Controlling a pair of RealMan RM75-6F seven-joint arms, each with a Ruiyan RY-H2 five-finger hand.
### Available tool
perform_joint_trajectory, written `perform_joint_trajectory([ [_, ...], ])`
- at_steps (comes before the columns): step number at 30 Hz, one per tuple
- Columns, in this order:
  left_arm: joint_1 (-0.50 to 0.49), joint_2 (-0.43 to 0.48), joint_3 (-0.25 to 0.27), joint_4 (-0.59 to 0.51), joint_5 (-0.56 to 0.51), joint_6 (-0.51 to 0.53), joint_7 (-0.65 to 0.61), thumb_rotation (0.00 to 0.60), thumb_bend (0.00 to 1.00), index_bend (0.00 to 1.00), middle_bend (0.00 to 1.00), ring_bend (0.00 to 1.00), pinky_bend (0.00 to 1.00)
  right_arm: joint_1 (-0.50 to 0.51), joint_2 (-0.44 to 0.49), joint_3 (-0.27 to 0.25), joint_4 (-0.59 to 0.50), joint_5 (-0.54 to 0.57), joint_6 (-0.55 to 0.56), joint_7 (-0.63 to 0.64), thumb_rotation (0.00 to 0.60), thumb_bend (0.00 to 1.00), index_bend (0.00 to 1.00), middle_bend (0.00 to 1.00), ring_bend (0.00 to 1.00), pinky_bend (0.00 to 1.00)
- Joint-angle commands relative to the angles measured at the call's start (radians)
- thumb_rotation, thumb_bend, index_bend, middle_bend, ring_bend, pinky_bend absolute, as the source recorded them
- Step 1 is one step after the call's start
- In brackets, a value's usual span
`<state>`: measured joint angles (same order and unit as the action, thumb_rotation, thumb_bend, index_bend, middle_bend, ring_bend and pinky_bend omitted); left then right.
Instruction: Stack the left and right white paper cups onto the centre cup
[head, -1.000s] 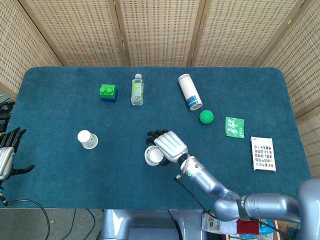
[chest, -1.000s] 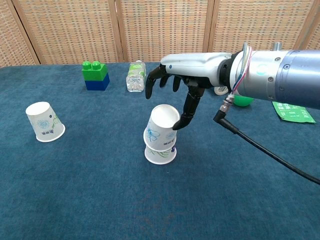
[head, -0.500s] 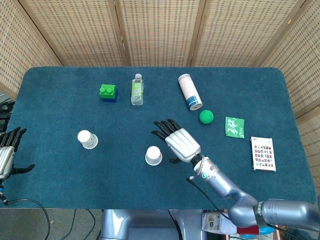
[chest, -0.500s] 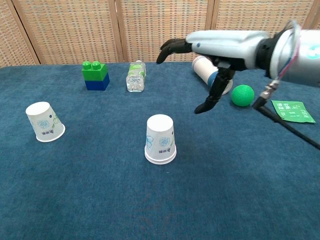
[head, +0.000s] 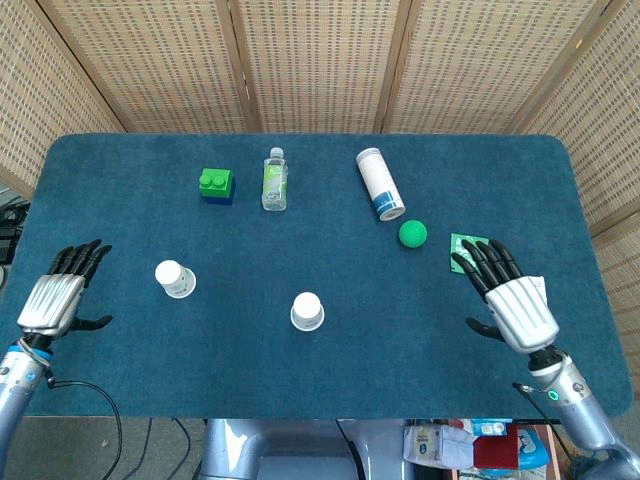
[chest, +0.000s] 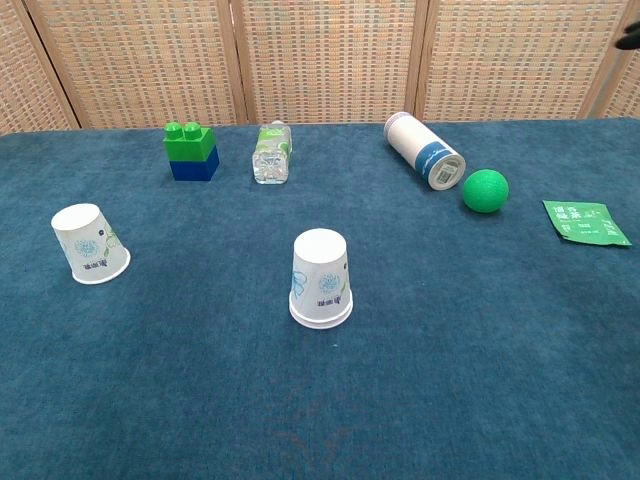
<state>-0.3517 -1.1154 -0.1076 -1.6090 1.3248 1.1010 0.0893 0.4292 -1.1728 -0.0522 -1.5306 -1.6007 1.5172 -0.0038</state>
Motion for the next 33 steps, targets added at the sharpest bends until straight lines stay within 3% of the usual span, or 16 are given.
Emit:
perform_joint_trajectory([
  [1, -0.073, -0.045, -0.025, 0.015, -0.051, -0.086, 0.061, 0.6, 0.18, 0.0, 0.0, 0.0, 0.0, -0.095, -0.022, -0.032, 0.064, -0.02, 0.08, 0.027, 0.6, 0.0, 0.0, 0.0, 0.0, 0.0],
  [9, -0.144, -0.133, -0.053, 0.092, -0.156, -0.157, 0.11, 0.6, 0.18, 0.0, 0.0, 0.0, 0.09, -0.158, -0.023, -0.013, 0.09, -0.016, 0.121, 0.06, 0.6, 0.0, 0.0, 0.0, 0.0, 0.0],
  [15, -0.186, -0.182, -0.052, 0.142, -0.212, -0.201, 0.153, 0.6, 0.18, 0.03, 0.07, 0.12, 0.2, -0.17, 0.004, 0.009, 0.083, -0.01, 0.107, 0.086, 0.6, 0.0, 0.0, 0.0, 0.0, 0.0],
  [26, -0.234, -0.3, -0.066, 0.226, -0.269, -0.167, 0.227, 0.6, 0.21, 0.34, 0.32, 0.33, 0.36, -0.193, 0.013, 0.047, 0.093, -0.025, 0.124, 0.126, 0.6, 0.0, 0.0, 0.0, 0.0, 0.0],
  [33, -0.242, -0.341, -0.067, 0.253, -0.308, -0.129, 0.292, 0.6, 0.21, 0.44, 0.47, 0.46, 0.46, -0.204, 0.01, 0.062, 0.094, -0.023, 0.124, 0.122, 0.6, 0.0, 0.0, 0.0, 0.0, 0.0],
])
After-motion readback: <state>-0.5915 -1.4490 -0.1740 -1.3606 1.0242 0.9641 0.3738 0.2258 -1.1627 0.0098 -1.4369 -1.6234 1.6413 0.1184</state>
